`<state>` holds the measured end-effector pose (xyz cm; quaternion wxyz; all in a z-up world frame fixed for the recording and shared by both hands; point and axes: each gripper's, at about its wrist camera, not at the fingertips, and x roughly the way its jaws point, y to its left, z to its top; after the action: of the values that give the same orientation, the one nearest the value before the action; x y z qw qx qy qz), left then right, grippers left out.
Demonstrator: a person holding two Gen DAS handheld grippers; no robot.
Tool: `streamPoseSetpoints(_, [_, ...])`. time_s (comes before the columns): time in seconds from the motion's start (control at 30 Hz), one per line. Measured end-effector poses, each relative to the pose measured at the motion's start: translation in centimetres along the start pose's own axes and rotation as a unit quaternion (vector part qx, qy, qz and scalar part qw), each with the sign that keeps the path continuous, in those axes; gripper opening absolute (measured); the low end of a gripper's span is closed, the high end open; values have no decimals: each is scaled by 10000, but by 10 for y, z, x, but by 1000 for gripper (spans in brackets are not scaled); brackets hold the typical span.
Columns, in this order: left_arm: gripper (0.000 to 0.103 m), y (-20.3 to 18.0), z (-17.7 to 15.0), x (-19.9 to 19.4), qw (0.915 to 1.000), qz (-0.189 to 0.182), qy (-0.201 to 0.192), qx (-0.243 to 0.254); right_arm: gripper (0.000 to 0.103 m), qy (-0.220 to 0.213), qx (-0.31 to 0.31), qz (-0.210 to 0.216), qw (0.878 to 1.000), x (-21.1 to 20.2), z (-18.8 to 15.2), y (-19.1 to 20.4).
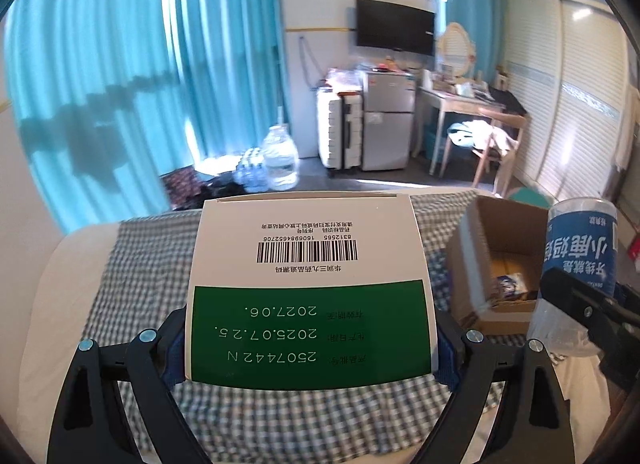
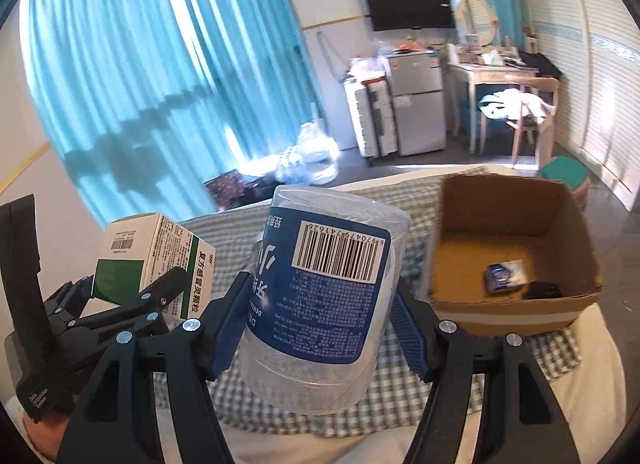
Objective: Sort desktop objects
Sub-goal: 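Carry the jar and medicine box to the cardboard box and release them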
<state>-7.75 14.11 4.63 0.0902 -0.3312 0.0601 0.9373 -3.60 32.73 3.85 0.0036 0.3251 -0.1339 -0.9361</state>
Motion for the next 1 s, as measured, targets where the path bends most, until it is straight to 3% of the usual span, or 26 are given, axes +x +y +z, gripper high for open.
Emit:
streamPoseSetpoints(0.2, [93,-42,14,27,9989,-420,180,65,66,-28,301,-325,9990,3,12,-53])
streamPoseSetpoints(0.37, [93,-85,21,45,9970,-636,185,402,66,-17,558,-502,9972,12,19,-98])
streamPoseSetpoints(0.77, [93,-192,19,101,9820,-1521,531,987,66,165,1116,-1180,9866,35,32,-206])
streamPoseSetpoints(1.0, [93,-235,19,136,9775,-1671,612,1133,66,363,1337,-1365,9809,49,30,-248])
